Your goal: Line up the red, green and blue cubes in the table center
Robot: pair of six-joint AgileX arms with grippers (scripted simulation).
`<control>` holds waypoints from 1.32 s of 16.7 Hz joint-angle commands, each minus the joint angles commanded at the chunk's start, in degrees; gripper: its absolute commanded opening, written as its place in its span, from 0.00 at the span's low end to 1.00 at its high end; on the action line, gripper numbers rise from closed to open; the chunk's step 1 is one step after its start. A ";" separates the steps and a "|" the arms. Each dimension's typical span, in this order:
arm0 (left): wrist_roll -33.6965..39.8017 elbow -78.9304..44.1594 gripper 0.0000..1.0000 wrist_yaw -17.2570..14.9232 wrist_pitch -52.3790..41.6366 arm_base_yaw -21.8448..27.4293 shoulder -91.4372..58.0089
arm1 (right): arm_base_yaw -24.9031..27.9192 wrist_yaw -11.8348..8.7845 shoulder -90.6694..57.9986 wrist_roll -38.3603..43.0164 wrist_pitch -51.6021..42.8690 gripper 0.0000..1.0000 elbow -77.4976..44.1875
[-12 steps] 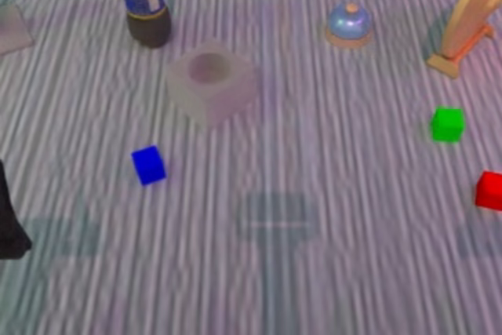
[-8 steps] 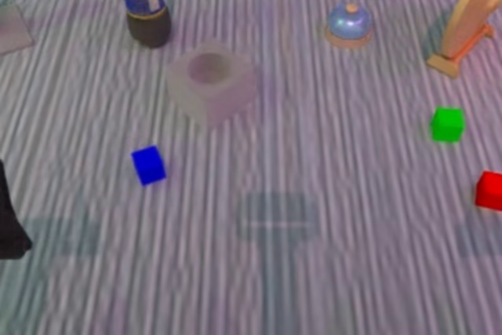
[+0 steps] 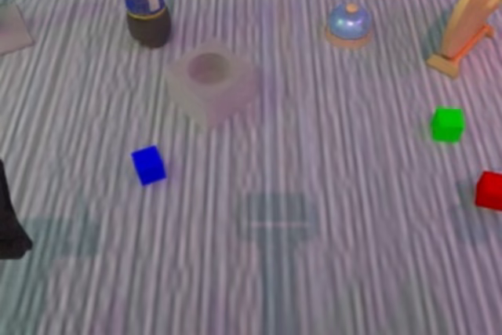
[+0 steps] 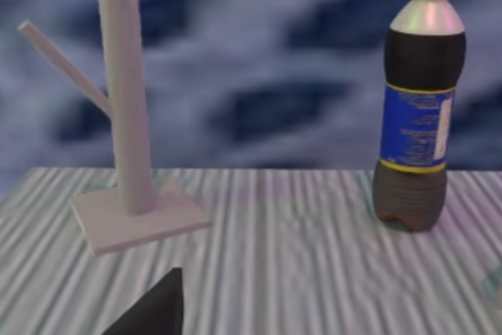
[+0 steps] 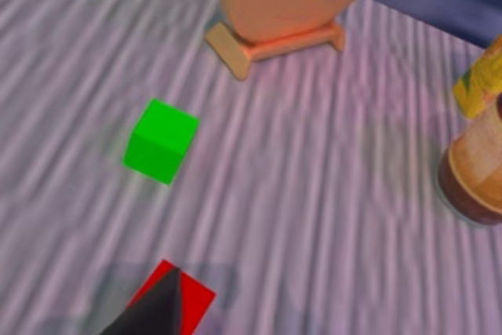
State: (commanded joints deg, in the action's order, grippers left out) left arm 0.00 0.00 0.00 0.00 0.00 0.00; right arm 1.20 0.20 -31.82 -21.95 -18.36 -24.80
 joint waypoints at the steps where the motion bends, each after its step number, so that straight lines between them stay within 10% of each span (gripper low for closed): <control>1: 0.00 0.00 1.00 0.00 0.00 0.00 0.00 | 0.27 -0.03 -5.63 -3.57 -3.06 1.00 -3.91; 13: 0.00 0.00 1.00 0.00 0.00 0.00 0.00 | 2.99 -0.21 -69.21 -42.11 -35.82 1.00 -46.85; 22: 0.00 0.00 1.00 0.00 0.00 0.00 0.00 | 2.93 -0.16 -77.49 -47.40 -39.99 1.00 -52.99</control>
State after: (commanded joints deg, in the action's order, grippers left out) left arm 0.00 0.00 0.00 0.00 0.00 0.00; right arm 4.14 0.05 -109.32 -69.35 -58.35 -77.79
